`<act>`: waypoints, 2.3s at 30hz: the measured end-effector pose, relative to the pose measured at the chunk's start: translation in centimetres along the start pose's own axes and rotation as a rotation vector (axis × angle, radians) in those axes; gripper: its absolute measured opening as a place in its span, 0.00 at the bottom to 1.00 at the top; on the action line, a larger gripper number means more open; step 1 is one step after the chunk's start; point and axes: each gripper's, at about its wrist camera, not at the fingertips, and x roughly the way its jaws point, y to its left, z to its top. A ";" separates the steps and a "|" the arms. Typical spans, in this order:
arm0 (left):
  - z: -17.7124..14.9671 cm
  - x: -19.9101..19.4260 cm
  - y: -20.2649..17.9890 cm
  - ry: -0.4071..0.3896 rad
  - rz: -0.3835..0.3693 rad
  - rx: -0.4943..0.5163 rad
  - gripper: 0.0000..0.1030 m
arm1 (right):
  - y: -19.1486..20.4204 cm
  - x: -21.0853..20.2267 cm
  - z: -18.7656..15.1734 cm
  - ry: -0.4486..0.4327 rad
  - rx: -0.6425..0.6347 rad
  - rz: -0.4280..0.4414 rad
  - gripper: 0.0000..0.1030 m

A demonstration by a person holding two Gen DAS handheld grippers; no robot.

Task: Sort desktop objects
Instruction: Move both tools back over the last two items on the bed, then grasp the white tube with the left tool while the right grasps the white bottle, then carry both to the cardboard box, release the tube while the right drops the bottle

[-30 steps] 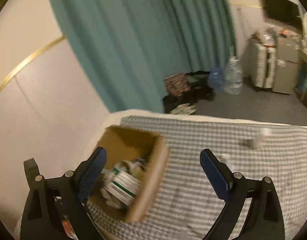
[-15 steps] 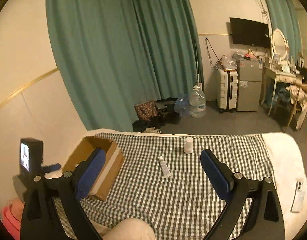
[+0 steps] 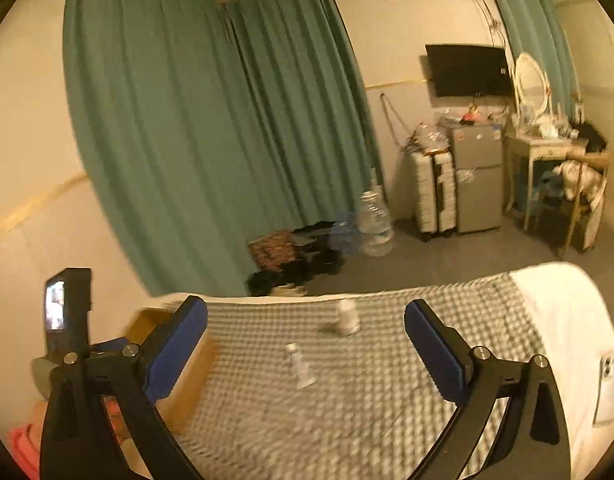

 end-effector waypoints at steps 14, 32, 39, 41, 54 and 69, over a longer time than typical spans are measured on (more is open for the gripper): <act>-2.8 23.3 -3.2 0.099 0.154 -0.021 1.00 | -3.8 30.7 -8.6 0.202 0.121 -0.059 0.89; -5.6 23.3 -2.7 0.060 0.051 0.138 0.25 | -3.5 34.9 -12.2 0.328 0.022 -0.086 0.43; -3.3 19.6 -1.3 0.121 -0.068 0.053 0.25 | -2.5 29.8 -11.7 0.339 0.040 -0.059 0.43; -3.0 16.0 -0.6 0.087 -0.086 0.032 0.25 | -1.5 28.3 -11.0 0.335 0.013 -0.035 0.43; 3.6 -7.1 9.6 -0.100 -0.151 0.014 0.25 | 8.3 10.9 -4.9 0.203 -0.067 0.142 0.43; 1.3 -8.7 28.8 -0.079 0.061 -0.074 0.25 | 29.2 11.9 -6.0 0.282 -0.222 0.500 0.43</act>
